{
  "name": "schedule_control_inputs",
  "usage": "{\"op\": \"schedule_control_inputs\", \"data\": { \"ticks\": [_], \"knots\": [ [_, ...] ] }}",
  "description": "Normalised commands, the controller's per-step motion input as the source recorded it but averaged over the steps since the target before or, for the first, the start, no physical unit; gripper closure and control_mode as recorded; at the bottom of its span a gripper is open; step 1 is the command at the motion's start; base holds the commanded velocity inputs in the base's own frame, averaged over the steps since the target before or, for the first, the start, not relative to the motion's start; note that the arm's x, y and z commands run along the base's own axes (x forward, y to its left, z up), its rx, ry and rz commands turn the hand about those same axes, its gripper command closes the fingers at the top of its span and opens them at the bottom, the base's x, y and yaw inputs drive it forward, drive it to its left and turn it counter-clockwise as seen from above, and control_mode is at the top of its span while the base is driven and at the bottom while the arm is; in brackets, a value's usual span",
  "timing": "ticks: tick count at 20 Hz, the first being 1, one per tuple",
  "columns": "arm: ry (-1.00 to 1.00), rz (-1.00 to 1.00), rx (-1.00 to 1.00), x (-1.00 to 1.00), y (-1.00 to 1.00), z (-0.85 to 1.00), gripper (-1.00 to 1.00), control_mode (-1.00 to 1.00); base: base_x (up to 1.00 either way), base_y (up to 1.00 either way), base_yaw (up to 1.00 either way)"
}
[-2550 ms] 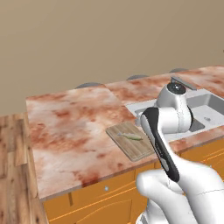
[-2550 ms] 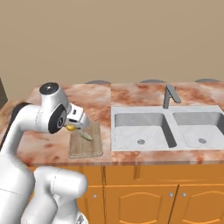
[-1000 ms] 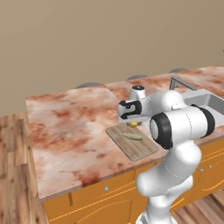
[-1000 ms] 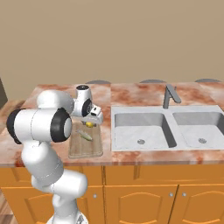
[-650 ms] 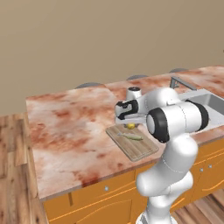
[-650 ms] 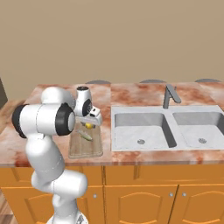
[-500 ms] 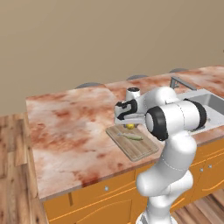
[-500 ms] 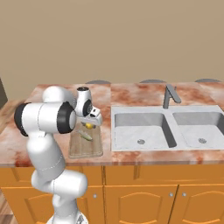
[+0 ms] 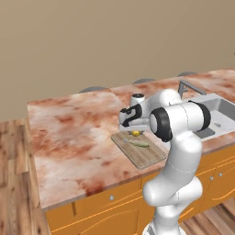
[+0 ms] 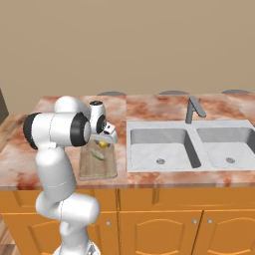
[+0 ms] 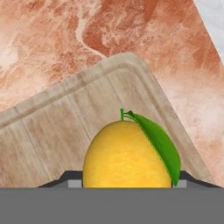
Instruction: Retrieve a lemon from the fridge and place it on the cutting board with the fish.
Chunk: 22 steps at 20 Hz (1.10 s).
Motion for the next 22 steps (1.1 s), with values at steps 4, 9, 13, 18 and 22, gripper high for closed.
{"op": "schedule_control_inputs", "data": {
  "ticks": [4,9,13,18,22],
  "knots": [
    [0.00,-0.04,0.00,0.00,0.03,-0.07,1.00,-1.00,0.00,0.00,0.00],
    [0.00,-0.04,0.00,0.00,0.01,0.00,1.00,-1.00,0.00,0.00,0.00],
    [0.00,-0.04,0.00,0.00,0.00,0.00,1.00,-1.00,0.00,0.00,0.00],
    [0.00,-0.05,0.00,0.00,0.00,0.00,1.00,-1.00,0.00,0.00,0.00],
    [0.00,-0.07,0.00,0.00,0.04,0.00,1.00,-1.00,0.00,0.00,0.00]
  ]
}}
